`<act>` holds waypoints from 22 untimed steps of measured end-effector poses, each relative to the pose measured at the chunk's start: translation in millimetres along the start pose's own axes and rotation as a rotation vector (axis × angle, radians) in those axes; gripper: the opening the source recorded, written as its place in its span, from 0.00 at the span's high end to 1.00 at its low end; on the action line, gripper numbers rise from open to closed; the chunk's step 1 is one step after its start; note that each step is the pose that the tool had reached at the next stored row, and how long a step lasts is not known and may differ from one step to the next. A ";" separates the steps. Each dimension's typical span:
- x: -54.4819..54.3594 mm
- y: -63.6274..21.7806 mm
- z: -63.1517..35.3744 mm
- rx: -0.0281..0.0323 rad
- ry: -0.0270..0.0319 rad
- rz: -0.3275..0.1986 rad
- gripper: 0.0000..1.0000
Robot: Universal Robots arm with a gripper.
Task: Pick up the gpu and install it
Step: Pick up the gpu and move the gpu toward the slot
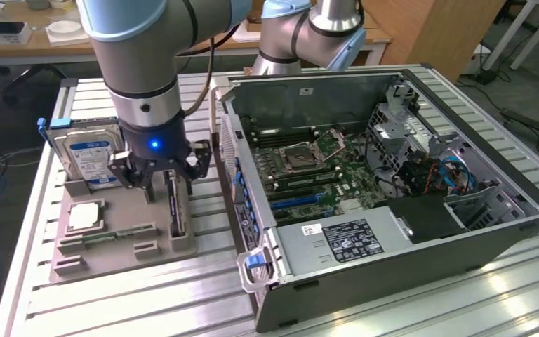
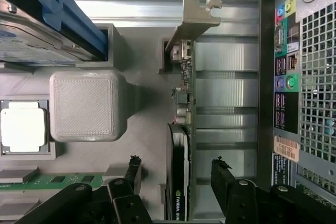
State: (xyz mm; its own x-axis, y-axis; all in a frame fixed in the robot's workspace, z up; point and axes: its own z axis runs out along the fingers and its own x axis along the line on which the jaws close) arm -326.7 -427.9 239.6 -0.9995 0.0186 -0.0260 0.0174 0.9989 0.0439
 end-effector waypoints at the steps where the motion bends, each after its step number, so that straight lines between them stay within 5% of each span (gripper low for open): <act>1: 0.1 -0.1 1.2 0.0000 0.0000 0.000 0.35; 13: 0.3 -1.1 16.4 0.0000 0.0000 0.000 0.35; 22: 0.3 0.6 17.3 0.0001 0.0000 0.000 0.35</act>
State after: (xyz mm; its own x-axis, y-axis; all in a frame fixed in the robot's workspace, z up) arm -326.6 -426.6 222.4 -0.9995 0.0187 -0.0260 0.0175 0.9989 0.0438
